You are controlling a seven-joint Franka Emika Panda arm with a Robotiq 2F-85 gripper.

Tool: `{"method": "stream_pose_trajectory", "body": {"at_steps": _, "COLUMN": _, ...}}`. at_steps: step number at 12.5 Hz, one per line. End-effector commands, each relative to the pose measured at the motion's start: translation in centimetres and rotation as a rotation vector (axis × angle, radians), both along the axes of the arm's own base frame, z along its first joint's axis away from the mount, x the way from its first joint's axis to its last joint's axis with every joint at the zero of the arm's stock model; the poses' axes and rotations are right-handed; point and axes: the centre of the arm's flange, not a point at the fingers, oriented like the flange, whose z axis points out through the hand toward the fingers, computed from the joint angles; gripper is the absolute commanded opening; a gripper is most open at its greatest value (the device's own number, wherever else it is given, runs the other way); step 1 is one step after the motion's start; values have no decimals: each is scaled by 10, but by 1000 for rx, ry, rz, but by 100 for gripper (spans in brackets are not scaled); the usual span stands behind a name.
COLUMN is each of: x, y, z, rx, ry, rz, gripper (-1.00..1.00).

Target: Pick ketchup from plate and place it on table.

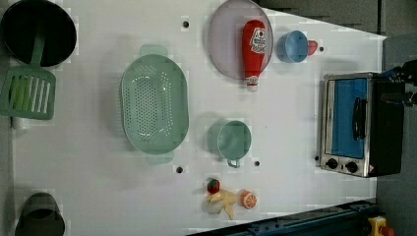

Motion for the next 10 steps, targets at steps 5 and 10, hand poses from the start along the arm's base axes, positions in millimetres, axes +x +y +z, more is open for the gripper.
{"method": "stream_pose_trajectory", "body": {"at_steps": 5, "x": -34, "y": -8, "z": 2, "rx": 21, "ry": 76, "rz": -88, "gripper": 100}}
{"method": "stream_pose_trajectory", "body": {"at_steps": 10, "x": 6, "y": 21, "z": -67, "rx": 32, "ry": 106, "rz": 5, "gripper": 100}}
